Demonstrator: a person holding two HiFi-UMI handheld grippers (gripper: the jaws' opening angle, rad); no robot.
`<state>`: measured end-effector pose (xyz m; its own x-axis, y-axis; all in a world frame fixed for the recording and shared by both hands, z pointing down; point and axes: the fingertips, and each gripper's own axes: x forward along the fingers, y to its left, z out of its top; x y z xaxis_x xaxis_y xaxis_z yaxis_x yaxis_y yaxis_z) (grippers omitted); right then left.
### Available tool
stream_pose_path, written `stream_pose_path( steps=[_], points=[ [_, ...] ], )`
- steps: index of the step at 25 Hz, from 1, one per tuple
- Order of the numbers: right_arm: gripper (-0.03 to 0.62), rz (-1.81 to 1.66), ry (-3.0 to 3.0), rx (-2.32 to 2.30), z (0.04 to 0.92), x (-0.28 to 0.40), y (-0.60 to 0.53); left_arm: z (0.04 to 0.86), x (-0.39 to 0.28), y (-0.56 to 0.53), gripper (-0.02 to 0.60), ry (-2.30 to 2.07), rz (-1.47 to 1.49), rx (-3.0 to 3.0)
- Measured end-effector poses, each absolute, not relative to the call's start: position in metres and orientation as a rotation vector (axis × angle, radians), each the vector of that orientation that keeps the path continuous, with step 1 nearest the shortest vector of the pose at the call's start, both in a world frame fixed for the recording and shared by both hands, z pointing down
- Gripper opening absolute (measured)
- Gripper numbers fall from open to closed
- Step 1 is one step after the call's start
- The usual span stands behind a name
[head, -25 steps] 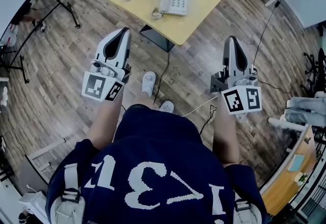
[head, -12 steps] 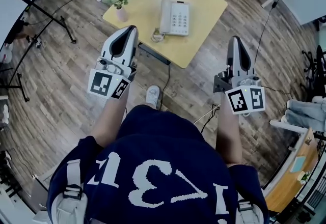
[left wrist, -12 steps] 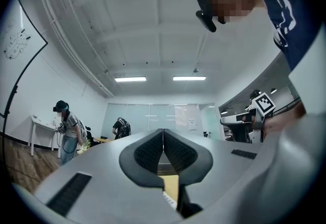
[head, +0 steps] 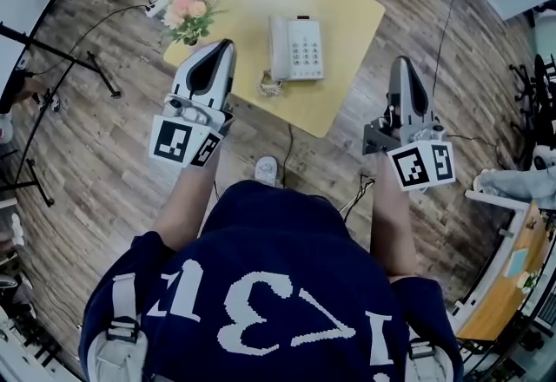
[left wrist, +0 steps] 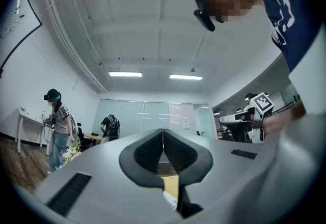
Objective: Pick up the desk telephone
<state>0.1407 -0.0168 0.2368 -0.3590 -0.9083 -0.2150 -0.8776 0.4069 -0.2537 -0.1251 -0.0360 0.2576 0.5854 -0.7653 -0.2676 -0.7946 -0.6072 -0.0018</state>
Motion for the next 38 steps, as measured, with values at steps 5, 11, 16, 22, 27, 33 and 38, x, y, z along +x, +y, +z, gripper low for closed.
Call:
stream_pose_path(
  steps=[5,11,16,22,27,33,38],
  points=[
    [0.026,-0.106,2.389,-1.570,0.241,0.128,-0.025,0.274,-0.129,-0.055,0.017,1.334,0.337,-2.733],
    [0.026,-0.207,2.369,-1.566,0.259,0.133,-0.049,0.296,-0.128,-0.074,0.017,1.374,0.290,-2.780],
    [0.026,-0.205,2.421,-1.503,0.261,0.135,-0.083,0.296,-0.125,-0.098,0.017,1.444,0.285,-2.738],
    [0.026,-0.178,2.477,-1.412,0.250,0.152,-0.140,0.285,-0.108,-0.133,0.017,1.525,0.280,-2.671],
    [0.026,-0.202,2.510,-1.329,0.247,0.170,-0.184,0.278,-0.100,-0.157,0.017,1.631,0.289,-2.591],
    [0.026,-0.251,2.561,-1.243,0.256,0.174,-0.221,0.292,-0.100,-0.171,0.017,1.787,0.316,-2.557],
    [0.026,-0.293,2.570,-1.244,0.268,0.175,-0.231,0.309,-0.095,-0.173,0.017,1.837,0.281,-2.565]
  ],
)
